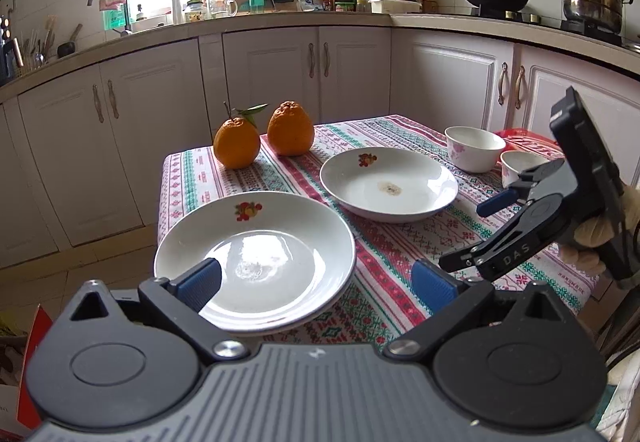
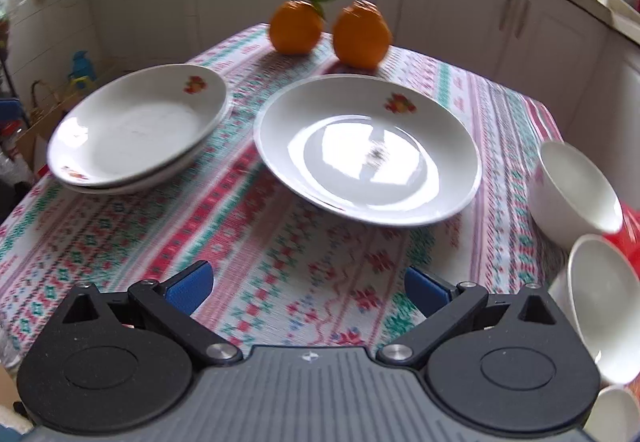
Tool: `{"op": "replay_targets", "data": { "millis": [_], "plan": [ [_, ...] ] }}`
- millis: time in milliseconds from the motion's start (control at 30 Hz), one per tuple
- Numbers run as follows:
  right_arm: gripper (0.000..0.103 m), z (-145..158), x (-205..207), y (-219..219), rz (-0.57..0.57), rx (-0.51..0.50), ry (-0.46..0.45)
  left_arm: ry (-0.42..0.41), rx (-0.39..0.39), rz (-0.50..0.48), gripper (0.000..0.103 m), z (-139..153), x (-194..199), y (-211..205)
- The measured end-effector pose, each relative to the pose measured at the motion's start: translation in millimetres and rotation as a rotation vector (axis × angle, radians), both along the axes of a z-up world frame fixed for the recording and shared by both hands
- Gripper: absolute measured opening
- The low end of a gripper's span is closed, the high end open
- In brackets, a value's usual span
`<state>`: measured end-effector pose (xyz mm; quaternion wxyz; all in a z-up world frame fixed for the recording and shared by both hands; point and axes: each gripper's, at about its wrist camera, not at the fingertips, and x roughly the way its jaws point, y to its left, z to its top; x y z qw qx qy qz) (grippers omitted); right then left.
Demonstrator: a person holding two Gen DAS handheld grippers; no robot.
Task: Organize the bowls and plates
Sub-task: 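Move the left gripper to the rim of the stained flowered plate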
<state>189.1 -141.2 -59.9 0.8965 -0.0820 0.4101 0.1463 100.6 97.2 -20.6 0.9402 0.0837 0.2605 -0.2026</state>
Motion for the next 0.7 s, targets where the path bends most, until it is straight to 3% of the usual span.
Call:
{"op": "replay_targets", "data": {
  "millis": [133, 467, 700],
  "plan": [
    [0.103, -11, 12, -10, -0.052, 0.030, 0.019, -0.014, 0.025, 0.013, 0.102, 4, 9, -9],
    [0.103, -17, 32, -7, -0.081, 0.032, -0.022, 0.062, 0.044, -0.065, 0.102, 2, 44, -36],
    [0.103, -20, 32, -10, -0.049, 0.045, -0.064, 0.073, 0.048, -0.112, 0.102, 13, 87, -59]
  ]
}}
